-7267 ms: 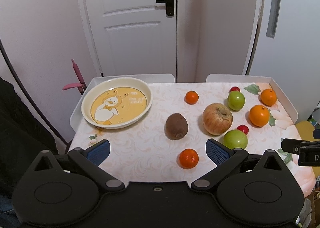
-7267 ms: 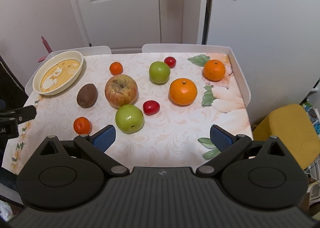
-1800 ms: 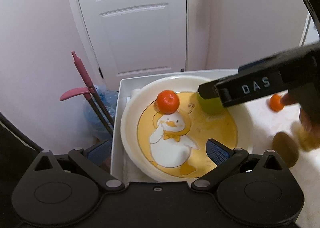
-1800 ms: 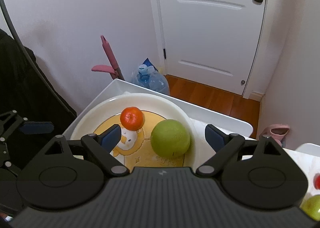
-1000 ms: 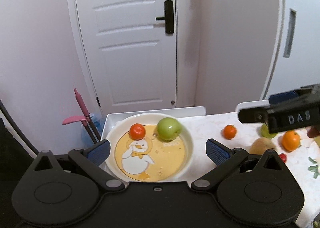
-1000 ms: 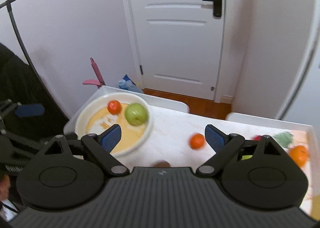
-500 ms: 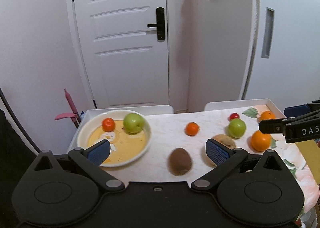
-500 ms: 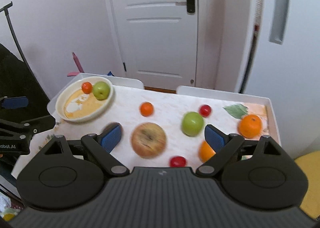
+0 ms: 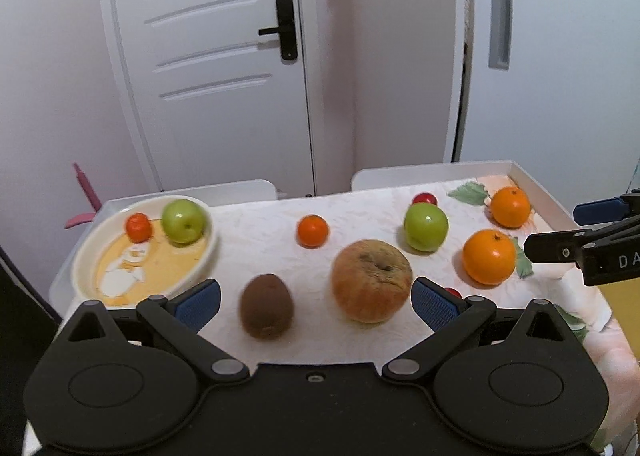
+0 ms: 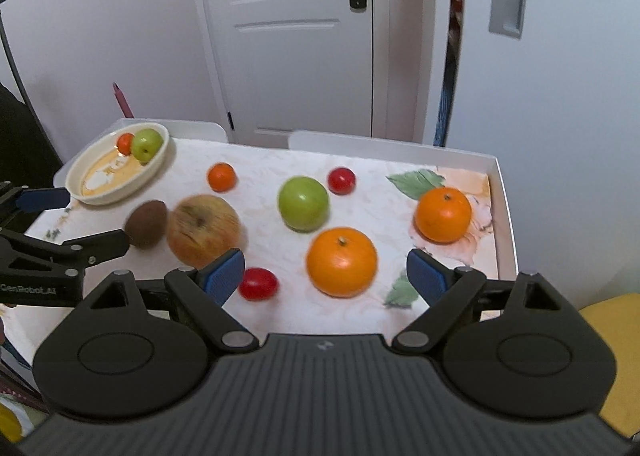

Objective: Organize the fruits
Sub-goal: 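Move both tools back over the loose fruits, then grasp the large brown apple with the left tool while the right tool grasps the orange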

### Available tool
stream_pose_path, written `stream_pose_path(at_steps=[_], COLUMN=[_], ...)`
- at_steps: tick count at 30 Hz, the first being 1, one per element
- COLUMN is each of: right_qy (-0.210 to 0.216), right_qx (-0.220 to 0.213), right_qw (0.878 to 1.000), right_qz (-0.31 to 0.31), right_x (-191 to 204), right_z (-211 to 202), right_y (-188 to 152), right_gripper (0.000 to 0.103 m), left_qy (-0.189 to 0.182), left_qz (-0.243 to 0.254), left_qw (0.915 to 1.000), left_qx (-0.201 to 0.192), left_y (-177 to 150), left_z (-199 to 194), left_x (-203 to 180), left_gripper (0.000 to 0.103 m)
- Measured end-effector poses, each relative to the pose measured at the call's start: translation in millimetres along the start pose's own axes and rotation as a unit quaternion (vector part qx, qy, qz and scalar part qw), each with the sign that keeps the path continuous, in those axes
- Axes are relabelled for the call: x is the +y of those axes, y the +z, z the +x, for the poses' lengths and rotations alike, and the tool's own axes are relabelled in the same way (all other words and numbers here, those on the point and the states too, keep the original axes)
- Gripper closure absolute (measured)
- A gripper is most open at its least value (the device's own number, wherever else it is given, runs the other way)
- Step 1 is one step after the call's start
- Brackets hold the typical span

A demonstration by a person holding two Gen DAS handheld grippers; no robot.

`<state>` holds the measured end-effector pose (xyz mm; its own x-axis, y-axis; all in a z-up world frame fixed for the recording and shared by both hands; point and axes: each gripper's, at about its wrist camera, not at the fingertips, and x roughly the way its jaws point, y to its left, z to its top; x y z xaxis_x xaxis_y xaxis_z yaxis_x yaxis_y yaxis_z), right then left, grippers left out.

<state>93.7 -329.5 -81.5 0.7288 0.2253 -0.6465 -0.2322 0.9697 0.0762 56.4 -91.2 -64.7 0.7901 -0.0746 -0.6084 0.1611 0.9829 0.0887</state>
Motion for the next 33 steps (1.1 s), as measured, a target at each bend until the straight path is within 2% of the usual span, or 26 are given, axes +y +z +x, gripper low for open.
stream_pose_path(at_steps=[12,14,17,21,24,29,33], right_qy=[0.005,0.009,0.011,0.014,0.016,0.021,0.022], right_qx=[0.012,0.013,0.012,0.011,0.013,0.013,0.012], right_qw=[1.000,1.000,1.000,1.000,1.000,1.000,1.000], right_qz=[0.010,0.011,0.004,-0.001,0.001,0.005,0.004], right_x=[-23.0,-23.2,-21.6,-20.2,-20.7,-22.5,-22.1], right_z=[48.4,52.1,56.8,61.2,65.2,69.5,73.6], right_y=[-28.1,-29.5,-29.7,-29.7,-29.6,-28.9,-27.3], right_gripper=[0.001,0.001,0.001,0.001,0.006,0.008,0.009], left_qy=[0.007,0.012,0.013,0.010,0.003,0.006,0.004], left_qz=[0.018,0.022,0.025,0.032,0.031,0.042,0.032], left_qw=[0.9996,0.9994,0.9992,0.9991,0.9990,0.9986,0.9989], left_qx=[0.021,0.023,0.026,0.028,0.032,0.030,0.035], left_y=[-15.1,-13.8,-12.9,-12.2,-13.1,-14.6,-13.9], left_z=[65.0,73.1,83.2,92.8,98.2,97.4,96.5], left_x=[-35.1,-37.3,-40.0,-44.8,-47.5,-51.0,-47.6], left_gripper=[0.002,0.007,0.009,0.015,0.025,0.027,0.027])
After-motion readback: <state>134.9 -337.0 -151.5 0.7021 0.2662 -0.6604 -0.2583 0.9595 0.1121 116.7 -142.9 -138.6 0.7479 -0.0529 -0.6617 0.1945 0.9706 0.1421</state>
